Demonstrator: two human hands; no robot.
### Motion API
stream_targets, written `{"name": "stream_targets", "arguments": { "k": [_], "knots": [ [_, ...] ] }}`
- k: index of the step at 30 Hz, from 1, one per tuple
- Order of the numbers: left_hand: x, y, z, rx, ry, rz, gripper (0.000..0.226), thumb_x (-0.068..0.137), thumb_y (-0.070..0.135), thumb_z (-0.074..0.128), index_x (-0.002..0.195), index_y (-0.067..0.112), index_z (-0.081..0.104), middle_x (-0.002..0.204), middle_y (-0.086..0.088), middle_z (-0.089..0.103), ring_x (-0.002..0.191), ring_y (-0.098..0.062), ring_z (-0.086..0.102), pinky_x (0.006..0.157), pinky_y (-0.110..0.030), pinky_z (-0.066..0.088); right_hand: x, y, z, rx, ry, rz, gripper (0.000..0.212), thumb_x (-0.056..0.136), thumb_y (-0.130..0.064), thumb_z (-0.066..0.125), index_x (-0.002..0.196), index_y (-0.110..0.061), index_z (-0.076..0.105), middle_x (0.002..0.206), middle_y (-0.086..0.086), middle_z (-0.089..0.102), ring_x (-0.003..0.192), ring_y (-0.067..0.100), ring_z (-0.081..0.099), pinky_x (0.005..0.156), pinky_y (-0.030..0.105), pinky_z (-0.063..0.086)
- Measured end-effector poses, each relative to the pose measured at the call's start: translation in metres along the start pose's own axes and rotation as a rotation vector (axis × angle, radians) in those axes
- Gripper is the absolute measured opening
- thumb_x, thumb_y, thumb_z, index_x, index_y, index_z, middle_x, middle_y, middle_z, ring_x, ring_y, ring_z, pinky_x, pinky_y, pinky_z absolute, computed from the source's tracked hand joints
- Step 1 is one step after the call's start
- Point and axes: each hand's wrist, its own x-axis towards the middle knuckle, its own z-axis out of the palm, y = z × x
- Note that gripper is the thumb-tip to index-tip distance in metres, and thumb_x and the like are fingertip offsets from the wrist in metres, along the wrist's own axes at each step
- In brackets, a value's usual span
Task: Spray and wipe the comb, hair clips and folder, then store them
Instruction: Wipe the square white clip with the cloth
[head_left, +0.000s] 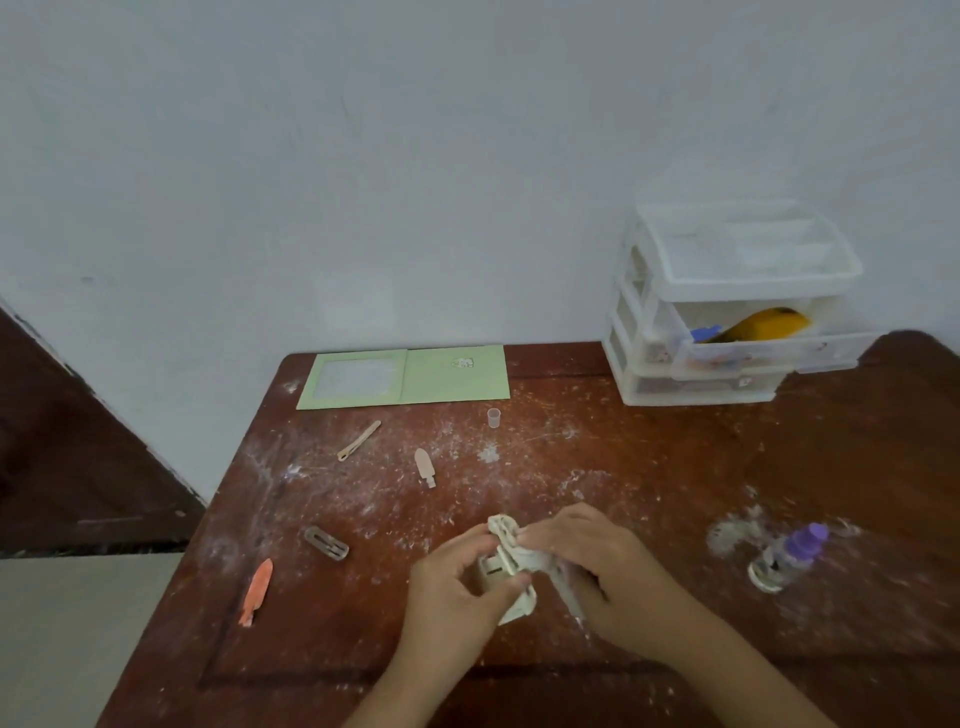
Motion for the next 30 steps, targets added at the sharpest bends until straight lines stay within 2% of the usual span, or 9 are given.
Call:
{"name": "stream_targets", "arguments": {
  "k": [5,7,10,12,14,16,22,26,30],
  "knots": [
    [-0.005,-0.007,0.004,0.022,0.02,-0.015,0.029,0.064,0.013,0.07,0.06,0.041,0.067,0.076,0.019,0.065,0.067,0.007,0.056,0.059,-0.006,0.041,-0.018,0.011,-0.001,0.106,-0.075,0.078,0.042,0.079,-0.012,0.037,0.109,-0.032,0.057,0.089,0.006,0.067,0.081,0.012,0.054,0.064,0.029,0.048],
    [-0.006,-0.011,0.004,0.067,0.038,-0.02,0.046,0.067,0.002,0.075,0.065,0.046,0.061,0.076,0.02,0.063,0.072,0.008,0.059,0.061,-0.002,0.041,-0.023,0.016,-0.008,0.19,-0.111,0.181,0.043,0.079,-0.02,0.037,0.108,-0.042,0.058,0.087,-0.006,0.065,0.072,0.01,0.055,0.061,0.03,0.049],
    [-0.006,-0.011,0.007,0.123,-0.003,0.028,0.039,0.066,0.006,0.078,0.079,0.043,0.07,0.087,0.032,0.058,0.081,0.009,0.059,0.07,0.002,0.04,-0.025,0.017,-0.009,0.213,-0.052,0.196,0.043,0.082,-0.025,0.036,0.11,-0.052,0.054,0.087,-0.018,0.061,0.065,0.009,0.056,0.057,0.027,0.048],
    [-0.005,-0.01,0.01,0.131,-0.057,0.064,0.053,0.066,0.008,0.078,0.08,0.057,0.063,0.08,0.041,0.06,0.086,0.018,0.054,0.072,0.001,0.039,-0.022,0.014,-0.002,0.212,0.002,0.163,0.043,0.083,-0.015,0.041,0.11,-0.044,0.058,0.101,-0.011,0.065,0.084,0.013,0.062,0.067,0.03,0.054],
    [-0.004,-0.011,0.01,0.095,-0.033,0.02,0.058,0.066,0.005,0.077,0.064,0.06,0.062,0.074,0.037,0.061,0.072,0.013,0.056,0.062,-0.003,0.041,-0.02,0.013,0.007,0.218,-0.013,0.138,0.041,0.078,-0.004,0.044,0.104,-0.027,0.066,0.108,-0.012,0.065,0.099,-0.002,0.056,0.077,0.018,0.051],
    [-0.003,-0.014,0.009,0.058,0.03,-0.024,0.063,0.064,0.002,0.077,0.056,0.061,0.06,0.076,0.033,0.065,0.075,0.015,0.058,0.064,-0.001,0.043,-0.021,0.015,0.008,0.213,-0.036,0.142,0.04,0.073,-0.003,0.042,0.1,-0.014,0.069,0.103,-0.004,0.069,0.101,-0.012,0.051,0.085,0.01,0.044],
    [-0.002,-0.017,0.009,0.038,0.022,-0.001,0.065,0.063,0.0,0.078,0.062,0.063,0.061,0.092,0.047,0.056,0.087,0.021,0.055,0.071,0.004,0.039,-0.021,0.019,0.007,0.117,0.046,0.163,0.033,0.08,-0.015,0.042,0.099,-0.01,0.069,0.1,0.0,0.068,0.095,0.0,0.053,0.082,0.005,0.043],
    [0.002,-0.034,0.01,-0.005,0.148,-0.105,0.052,0.063,-0.003,0.077,0.054,0.047,0.067,0.081,0.021,0.069,0.082,0.017,0.059,0.067,0.005,0.04,-0.032,0.023,-0.003,0.159,-0.051,0.193,0.04,0.075,-0.018,0.034,0.092,-0.011,0.069,0.084,-0.011,0.065,0.069,-0.012,0.055,0.058,0.006,0.045],
    [0.009,-0.044,0.01,-0.142,0.222,-0.212,0.038,0.068,-0.006,0.073,0.062,0.03,0.065,0.083,0.005,0.066,0.076,-0.007,0.061,0.059,0.001,0.045,-0.065,0.066,0.019,-0.117,0.101,0.333,0.036,0.071,-0.001,0.045,0.09,-0.019,0.07,0.08,-0.021,0.062,0.071,-0.005,0.056,0.072,0.024,0.055]
  ]
}}
